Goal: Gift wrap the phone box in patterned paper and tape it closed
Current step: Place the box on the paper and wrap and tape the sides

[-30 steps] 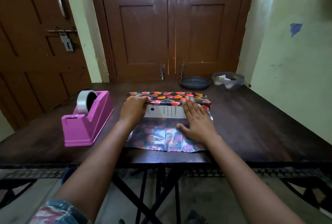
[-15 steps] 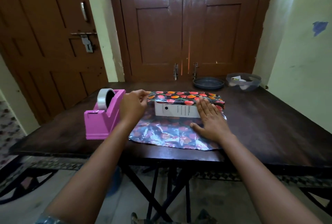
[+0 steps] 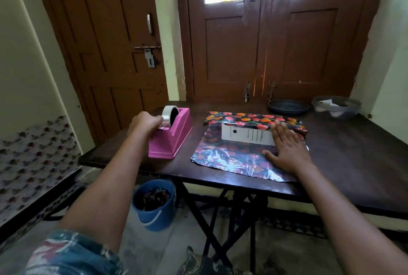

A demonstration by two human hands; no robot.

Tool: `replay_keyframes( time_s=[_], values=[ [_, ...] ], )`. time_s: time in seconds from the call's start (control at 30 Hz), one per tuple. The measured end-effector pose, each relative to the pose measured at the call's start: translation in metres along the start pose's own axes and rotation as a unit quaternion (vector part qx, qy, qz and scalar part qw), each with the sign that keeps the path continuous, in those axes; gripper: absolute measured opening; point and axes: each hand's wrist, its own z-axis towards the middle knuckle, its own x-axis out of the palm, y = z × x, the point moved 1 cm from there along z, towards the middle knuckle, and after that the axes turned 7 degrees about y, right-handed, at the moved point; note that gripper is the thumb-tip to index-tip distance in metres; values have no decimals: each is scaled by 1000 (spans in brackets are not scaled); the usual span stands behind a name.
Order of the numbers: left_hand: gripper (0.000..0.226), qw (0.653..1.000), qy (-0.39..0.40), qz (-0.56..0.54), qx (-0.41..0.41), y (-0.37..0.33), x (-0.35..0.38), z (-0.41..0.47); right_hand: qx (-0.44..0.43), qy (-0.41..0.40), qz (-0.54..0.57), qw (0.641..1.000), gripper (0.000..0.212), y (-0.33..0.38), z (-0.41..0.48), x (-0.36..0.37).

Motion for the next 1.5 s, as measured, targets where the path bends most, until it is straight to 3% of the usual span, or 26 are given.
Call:
replay_keyframes(
  time_s=[0.1, 0.33, 0.47, 0.67, 0.87, 0.93, 1.03, 1.33, 1.5],
  values=[
    [25, 990, 63, -128, -22, 0, 0, 1, 5, -2, -8, 1000, 84, 0, 1, 1],
    [37, 977, 147, -147, -48, -14, -7, -13, 8, 0, -9, 1000, 85, 1, 1, 1],
    [31, 970, 147, -190, -47, -15, -7, -19, 6, 5, -2, 1000, 85, 0, 1, 1],
    [42, 946, 142, -287, -54, -14, -13, -18, 10, 3, -5, 1000, 85, 1, 2, 2],
    [21, 914, 44, -403, -14, 15, 3, -18, 11, 3, -6, 1000, 85, 0, 2, 3],
    [25, 907, 30, -420, -10, 25, 9, -17, 14, 0, -7, 1000, 85, 1, 1, 3],
    [8, 892, 28, -450, -12, 35, 16, -15, 15, -10, -12, 1000, 84, 1, 1, 3],
    [17, 919, 37, -393, -2, 60, 27, -14, 17, -8, -10, 1000, 84, 2, 1, 4],
    [19, 963, -14, -266, 42, 59, 25, -15, 19, -3, -15, 1000, 84, 2, 1, 4]
  ],
)
